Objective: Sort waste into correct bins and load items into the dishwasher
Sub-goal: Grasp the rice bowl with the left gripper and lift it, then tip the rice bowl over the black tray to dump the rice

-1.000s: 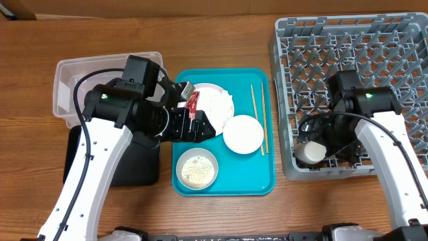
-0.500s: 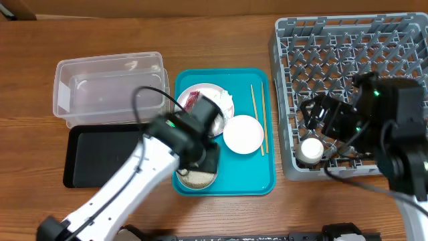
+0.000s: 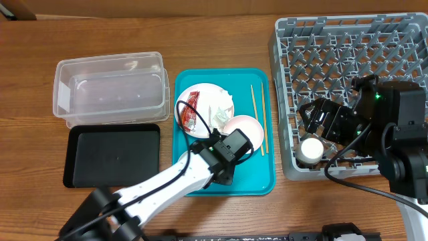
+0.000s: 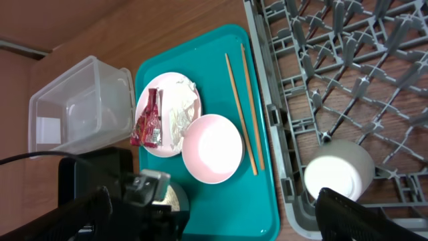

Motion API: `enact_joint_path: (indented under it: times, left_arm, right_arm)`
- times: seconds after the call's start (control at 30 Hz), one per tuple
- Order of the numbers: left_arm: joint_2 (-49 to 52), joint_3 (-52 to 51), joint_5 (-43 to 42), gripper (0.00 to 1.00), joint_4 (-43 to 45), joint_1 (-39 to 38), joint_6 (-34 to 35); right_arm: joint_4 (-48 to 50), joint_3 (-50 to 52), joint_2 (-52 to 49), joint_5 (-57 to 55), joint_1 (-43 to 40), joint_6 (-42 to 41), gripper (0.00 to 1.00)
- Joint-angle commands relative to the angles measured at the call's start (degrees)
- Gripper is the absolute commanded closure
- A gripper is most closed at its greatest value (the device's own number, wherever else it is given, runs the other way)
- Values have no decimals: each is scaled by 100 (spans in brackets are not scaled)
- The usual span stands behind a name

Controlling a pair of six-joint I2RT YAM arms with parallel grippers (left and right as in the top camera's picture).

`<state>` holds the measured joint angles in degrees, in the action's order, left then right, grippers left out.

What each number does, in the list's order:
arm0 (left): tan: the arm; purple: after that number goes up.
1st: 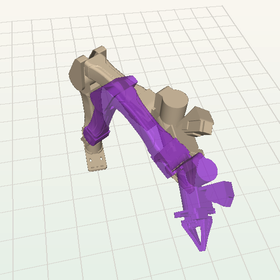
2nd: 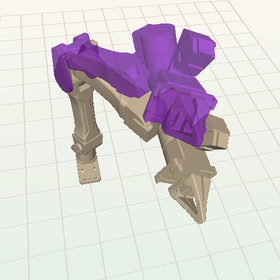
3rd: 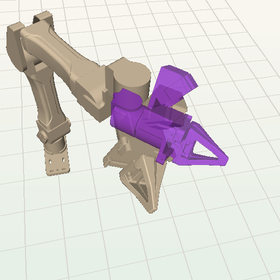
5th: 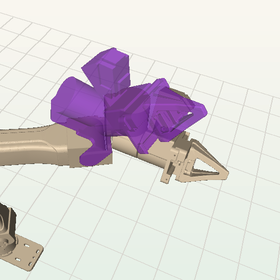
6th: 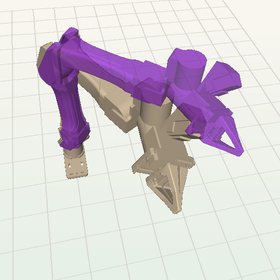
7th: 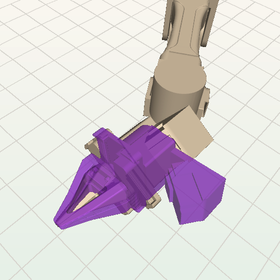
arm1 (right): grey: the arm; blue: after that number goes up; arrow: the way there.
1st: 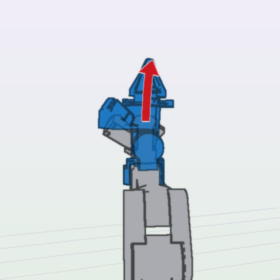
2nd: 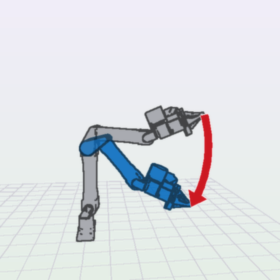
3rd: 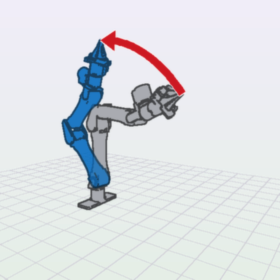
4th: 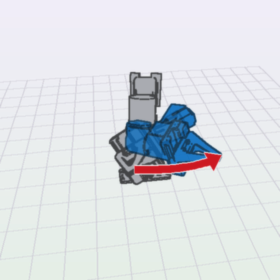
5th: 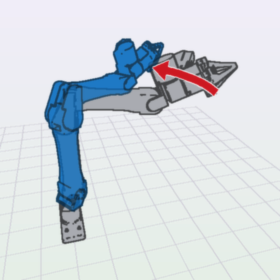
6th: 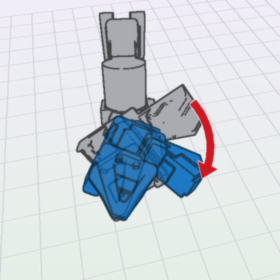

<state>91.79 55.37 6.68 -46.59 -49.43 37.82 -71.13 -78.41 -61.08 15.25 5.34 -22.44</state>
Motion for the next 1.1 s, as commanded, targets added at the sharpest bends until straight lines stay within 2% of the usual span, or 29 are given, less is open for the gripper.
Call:
enact_joint_path:
  times: [0.0, 0.07, 0.1, 0.33, 0.53, 0.6, 0.77, 0.97, 1.07]
  left_arm:
    - [404, -37, 243, 70, 61, -9, 87]
    - [496, -35, 227, 94, 22, -9, 94]
    - [494, -35, 227, 96, -9, -9, 94]
    - [138, 214, 229, 96, -505, 7, 109]
    - [-629, 920, -61, 96, -1705, 610, 111]
    - [-940, 1139, -398, 96, -1926, 1088, -4]
    - [-1484, 1228, -2341, 96, -1878, 2970, -990]
    - [-1241, 1222, -5021, 96, -2177, 5637, -2728]
    - [-883, 1222, -5956, 96, -2529, 6651, -3536]
  right_arm:
    - [17, -70, 20, 48, 22, 37, 1]
    - [15, -70, 20, 48, 22, 37, 1]
    - [13, -70, 20, 48, 22, 37, 1]
    - [11, -70, 20, 44, 22, 39, 1]
    - [11, -70, 20, 28, 22, 37, 1]
    - [15, -70, 20, 28, 22, 37, 2]
    - [20, -70, 20, 28, 22, 37, 1]
    - [20, -70, 20, 26, 22, 37, 1]
    - [20, -70, 20, 28, 22, 35, 1]
